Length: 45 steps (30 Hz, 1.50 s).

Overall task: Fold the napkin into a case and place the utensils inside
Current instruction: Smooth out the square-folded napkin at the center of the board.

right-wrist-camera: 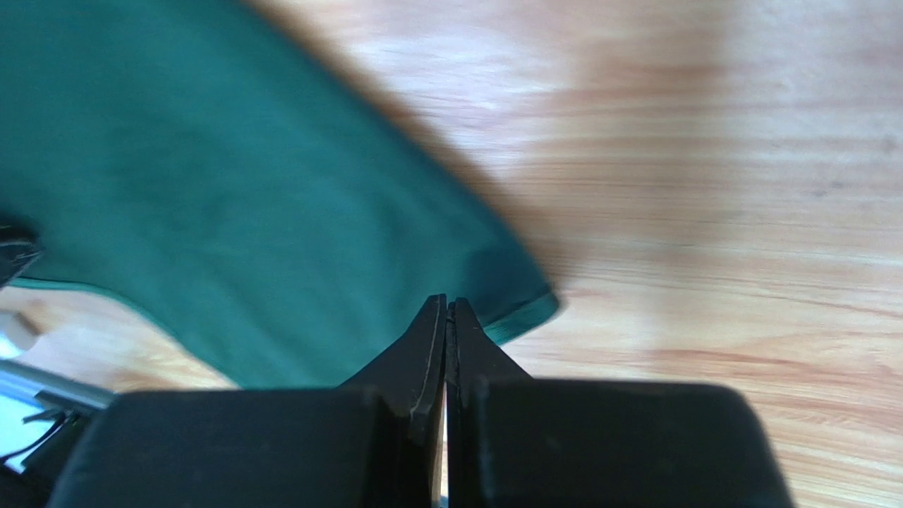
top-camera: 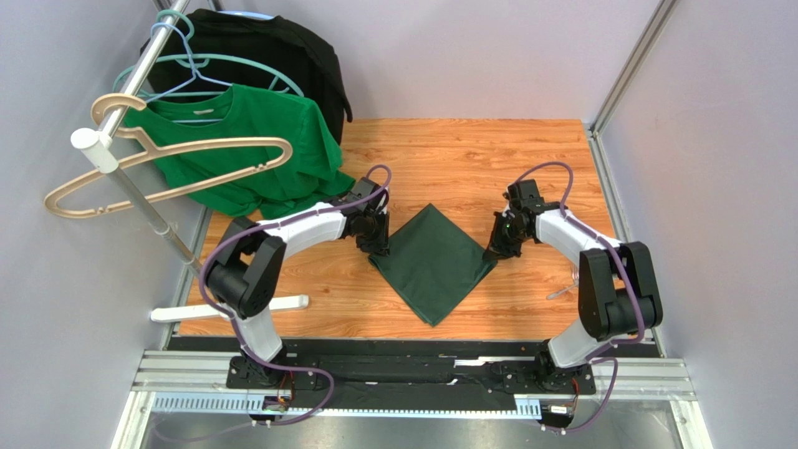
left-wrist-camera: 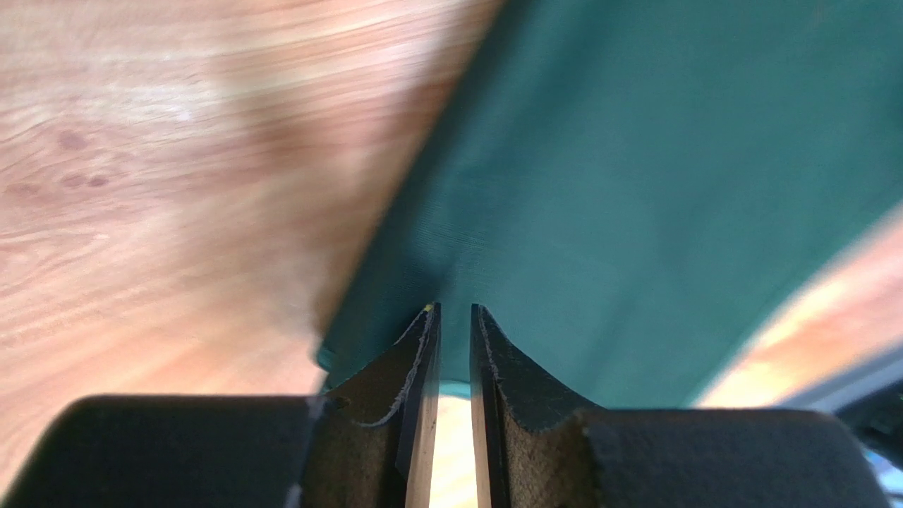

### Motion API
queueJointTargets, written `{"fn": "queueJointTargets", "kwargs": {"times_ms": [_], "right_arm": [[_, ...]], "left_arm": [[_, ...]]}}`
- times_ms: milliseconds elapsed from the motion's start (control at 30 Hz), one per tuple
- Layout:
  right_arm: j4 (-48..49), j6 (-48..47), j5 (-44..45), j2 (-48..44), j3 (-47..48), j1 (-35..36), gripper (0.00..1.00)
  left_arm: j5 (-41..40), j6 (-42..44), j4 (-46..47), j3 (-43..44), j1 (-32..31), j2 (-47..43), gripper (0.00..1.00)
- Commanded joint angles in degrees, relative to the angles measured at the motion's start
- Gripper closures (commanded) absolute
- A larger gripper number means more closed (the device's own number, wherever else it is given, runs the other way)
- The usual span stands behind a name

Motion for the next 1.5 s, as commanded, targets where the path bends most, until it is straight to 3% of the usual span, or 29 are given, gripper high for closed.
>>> {"fn": "queueJointTargets", "kwargs": {"times_ms": [0,133,367,500,667,867,1100,1267,1467], "right_arm": [[3.31,0.4,2.46,2.83,-3.28,-3.0,1.0],[2.54,0.23,9.41,6.35,-2.42,-3.27,1.0],[-1.42,-1.62,14.25,-0.67,2.94,1.03,1.0],[-2.13,-1.62,9.53,-1.91,6.98,4.45,0.97],[2.17,0.4,0.99,2.74,6.47,5.08,0.95],[3.06,-0.12,6.06,7.22,3.48,2.62,0.96],[-0.45,-2.41,14.78,7.68,5.32,2.08,0.96],[-2.47,-2.06,13.74,2.84,8.13,6.47,0.93],[0.68,-0.39,6.09,3.8,6.47,6.75,0.85]], "left_arm": [[-3.04,2.83,-1.16,-0.61,1.1,2.62,0.76],[-3.41,2.83,-0.55,-3.15,1.02,3.51,0.79],[-0.23,1.43,-1.6,-4.48,-2.5,-9.56,0.73],[-1.19,1.95,-2.74,-3.78,-0.75,-11.96,0.67],[-0.93,3.09,-0.64,-4.39,1.01,-5.66,0.71],[-2.77,2.13,2.18,-8.43,1.02,-0.45,0.74],[-5.15,2.04,-0.97,-10.38,-1.53,-6.85,0.74],[-0.58,1.69,-1.33,-8.01,-1.62,-15.38,0.7],[6.97,1.78,1.74,-3.96,-1.53,-9.34,0.71]]}}
